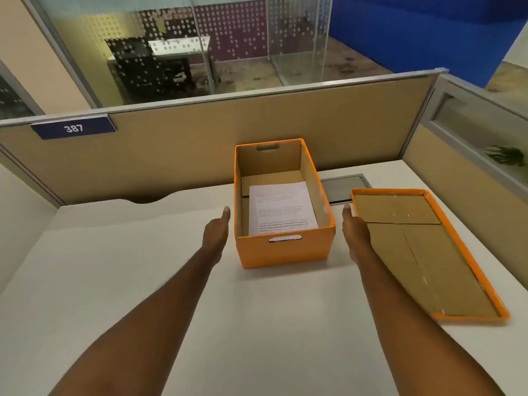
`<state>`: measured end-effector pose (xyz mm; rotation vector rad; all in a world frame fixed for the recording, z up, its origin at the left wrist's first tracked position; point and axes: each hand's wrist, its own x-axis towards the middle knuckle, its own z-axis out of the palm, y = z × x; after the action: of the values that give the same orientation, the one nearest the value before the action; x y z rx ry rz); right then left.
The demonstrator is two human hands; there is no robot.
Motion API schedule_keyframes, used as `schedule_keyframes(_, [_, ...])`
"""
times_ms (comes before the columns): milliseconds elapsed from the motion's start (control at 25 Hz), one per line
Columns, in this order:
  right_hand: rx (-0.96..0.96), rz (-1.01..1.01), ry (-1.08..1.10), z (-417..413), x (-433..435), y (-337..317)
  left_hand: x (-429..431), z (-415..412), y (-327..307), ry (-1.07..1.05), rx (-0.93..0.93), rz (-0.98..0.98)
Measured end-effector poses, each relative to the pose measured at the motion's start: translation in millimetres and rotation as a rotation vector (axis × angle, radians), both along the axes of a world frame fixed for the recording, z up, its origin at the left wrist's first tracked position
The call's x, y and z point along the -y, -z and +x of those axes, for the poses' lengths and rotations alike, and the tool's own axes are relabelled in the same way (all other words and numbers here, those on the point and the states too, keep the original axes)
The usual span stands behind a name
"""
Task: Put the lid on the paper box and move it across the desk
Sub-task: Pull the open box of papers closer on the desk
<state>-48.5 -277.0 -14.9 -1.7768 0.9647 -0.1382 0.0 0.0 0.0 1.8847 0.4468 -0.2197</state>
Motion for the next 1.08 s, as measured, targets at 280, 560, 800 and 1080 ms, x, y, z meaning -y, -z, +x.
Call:
schedule_keyframes(280, [0.089,0.361,-0.261,44,10,1,13,36,14,0.116,-0.062,-0.030])
schedule_keyframes(560, [0.091,0.411,-0.347,64,7,9,18,61,27,0.150,-0.052,-0.117])
schedule_keyframes(800, [-0.017,0.217,-0.351,71,7,19,29,60,35,0.114,-0.057,-0.146])
schedule_keyframes(1080, [0.017,0.212,-0.349,52,-1,8,22,40,23,0.100,-0.064,-0.178])
